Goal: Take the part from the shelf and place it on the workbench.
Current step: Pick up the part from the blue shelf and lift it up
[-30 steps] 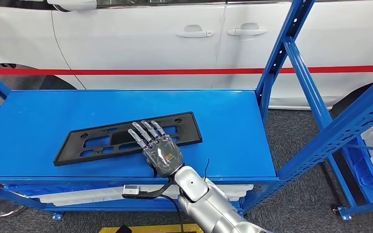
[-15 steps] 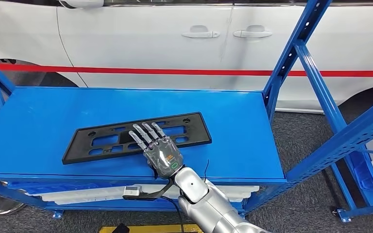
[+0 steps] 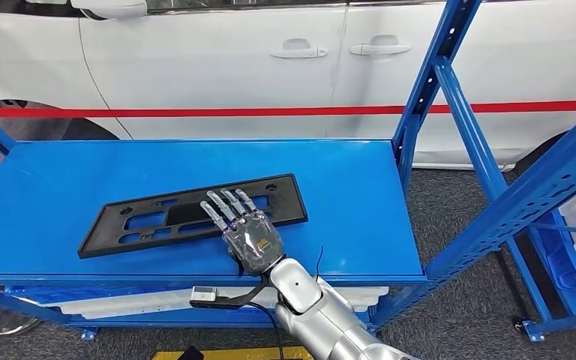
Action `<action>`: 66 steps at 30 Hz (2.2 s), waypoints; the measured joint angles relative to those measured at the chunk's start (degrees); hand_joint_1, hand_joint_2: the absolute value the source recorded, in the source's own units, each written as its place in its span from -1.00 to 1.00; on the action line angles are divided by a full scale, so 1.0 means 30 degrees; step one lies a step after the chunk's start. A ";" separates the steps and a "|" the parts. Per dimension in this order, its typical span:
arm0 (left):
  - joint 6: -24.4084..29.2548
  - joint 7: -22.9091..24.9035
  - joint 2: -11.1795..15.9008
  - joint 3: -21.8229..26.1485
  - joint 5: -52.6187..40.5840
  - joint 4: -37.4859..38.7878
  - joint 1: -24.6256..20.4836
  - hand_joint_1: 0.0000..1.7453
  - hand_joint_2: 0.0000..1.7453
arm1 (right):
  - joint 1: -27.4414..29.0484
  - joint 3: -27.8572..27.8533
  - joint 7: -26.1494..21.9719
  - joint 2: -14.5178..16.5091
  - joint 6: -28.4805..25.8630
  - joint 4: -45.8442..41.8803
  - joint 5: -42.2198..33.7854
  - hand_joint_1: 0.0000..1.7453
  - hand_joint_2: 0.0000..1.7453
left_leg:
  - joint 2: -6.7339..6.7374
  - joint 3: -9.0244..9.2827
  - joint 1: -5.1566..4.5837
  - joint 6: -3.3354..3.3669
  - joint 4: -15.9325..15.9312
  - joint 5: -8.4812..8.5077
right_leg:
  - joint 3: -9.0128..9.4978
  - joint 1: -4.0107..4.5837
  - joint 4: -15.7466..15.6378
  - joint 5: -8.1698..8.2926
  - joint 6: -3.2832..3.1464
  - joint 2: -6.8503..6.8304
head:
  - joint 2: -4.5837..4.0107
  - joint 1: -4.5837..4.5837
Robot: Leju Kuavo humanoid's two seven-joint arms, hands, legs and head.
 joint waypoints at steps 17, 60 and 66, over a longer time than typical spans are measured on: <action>0.0170 -0.0115 -0.0055 -0.0193 -0.0033 0.0000 -0.0064 -1.00 -1.00 | -0.0284 0.0332 0.0841 0.0009 0.0000 0.0980 0.0729 -1.00 1.00 | -0.0058 0.2122 -0.0065 0.0607 -0.2644 -0.0036 | -0.1186 -0.0114 0.0643 0.0894 0.0637 -0.0040 | 0.0000 0.0006; 0.0630 -0.0173 -0.0022 -0.0774 0.0144 0.0000 -0.0189 -1.00 -1.00 | -0.1093 0.0474 0.1730 -0.0286 -0.0002 0.3167 0.0896 1.00 1.00 | 0.0020 -0.0451 0.0046 -0.0072 0.1476 -0.0871 | -0.0244 -0.0061 0.0089 0.0175 -0.0044 0.0041 | 0.0002 -0.0009; 0.0652 -0.0200 0.0005 -0.0789 0.0157 0.0000 -0.0217 -1.00 -1.00 | -0.1024 0.0443 0.1699 -0.0319 -0.0004 0.2974 0.0834 1.00 1.00 | -0.0010 0.1273 -0.0166 0.0465 -0.2397 0.0522 | -0.0348 0.0012 0.0171 0.0142 0.0416 0.0104 | 0.0002 -0.0009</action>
